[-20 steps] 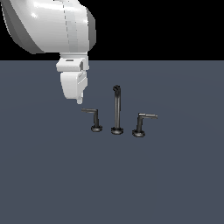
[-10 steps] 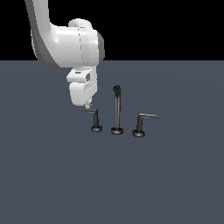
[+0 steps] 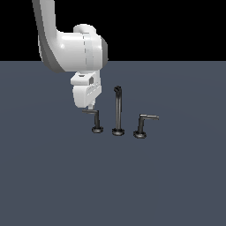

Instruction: Turn on the faucet by rotating a designated handle.

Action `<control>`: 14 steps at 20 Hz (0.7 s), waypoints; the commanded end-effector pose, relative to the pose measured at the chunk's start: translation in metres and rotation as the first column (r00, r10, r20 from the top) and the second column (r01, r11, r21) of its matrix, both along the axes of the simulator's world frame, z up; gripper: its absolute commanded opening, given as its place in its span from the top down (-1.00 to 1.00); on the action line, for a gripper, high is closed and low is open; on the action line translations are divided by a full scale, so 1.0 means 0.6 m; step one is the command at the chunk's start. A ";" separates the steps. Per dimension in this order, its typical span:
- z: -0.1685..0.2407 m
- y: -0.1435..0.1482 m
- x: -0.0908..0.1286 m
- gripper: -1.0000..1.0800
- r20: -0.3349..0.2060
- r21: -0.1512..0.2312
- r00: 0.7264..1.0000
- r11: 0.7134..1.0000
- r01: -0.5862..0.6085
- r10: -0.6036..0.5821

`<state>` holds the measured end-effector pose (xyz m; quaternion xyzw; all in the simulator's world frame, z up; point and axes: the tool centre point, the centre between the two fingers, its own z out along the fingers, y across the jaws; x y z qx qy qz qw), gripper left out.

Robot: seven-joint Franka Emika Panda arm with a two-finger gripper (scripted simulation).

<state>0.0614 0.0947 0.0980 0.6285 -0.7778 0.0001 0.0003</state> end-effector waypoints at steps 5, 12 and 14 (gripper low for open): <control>0.000 0.017 -0.021 1.00 0.000 0.000 1.000 1.000 0.000 0.000; 0.000 0.047 -0.058 1.00 0.000 0.000 1.000 1.000 0.001 -0.001; 0.000 0.030 -0.043 1.00 0.010 0.000 1.000 1.000 -0.024 0.024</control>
